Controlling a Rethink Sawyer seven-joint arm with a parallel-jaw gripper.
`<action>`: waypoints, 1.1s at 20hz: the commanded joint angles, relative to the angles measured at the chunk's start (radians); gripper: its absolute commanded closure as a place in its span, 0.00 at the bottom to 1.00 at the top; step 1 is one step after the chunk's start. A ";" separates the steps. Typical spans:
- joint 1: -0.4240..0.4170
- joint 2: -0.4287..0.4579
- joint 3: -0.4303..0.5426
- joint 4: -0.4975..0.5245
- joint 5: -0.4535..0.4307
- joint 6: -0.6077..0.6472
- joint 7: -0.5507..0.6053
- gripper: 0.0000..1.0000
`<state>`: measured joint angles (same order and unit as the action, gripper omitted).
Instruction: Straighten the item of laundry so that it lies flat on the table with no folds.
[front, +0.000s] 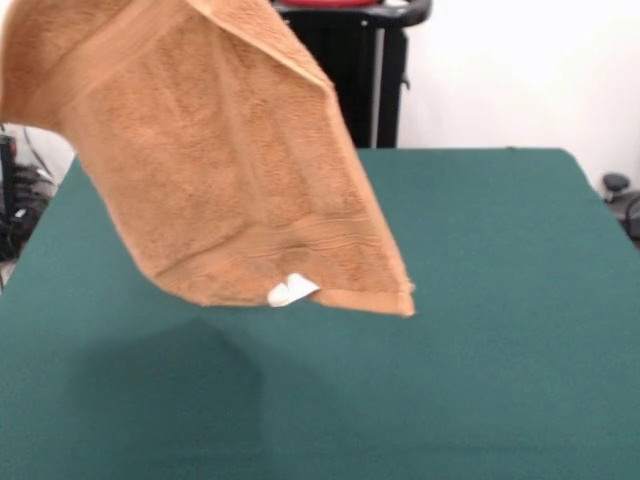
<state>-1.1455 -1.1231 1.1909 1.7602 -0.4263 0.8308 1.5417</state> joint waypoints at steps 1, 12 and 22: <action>0.003 0.021 0.089 -0.030 -0.089 -0.039 -0.357 1.00; 0.018 0.046 0.058 -0.116 -0.226 -0.075 -0.352 1.00; 0.086 0.131 -0.001 -0.183 -0.414 -0.138 -0.337 1.00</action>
<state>-1.1460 -1.0701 1.2161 1.6134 -0.7290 0.7366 1.5028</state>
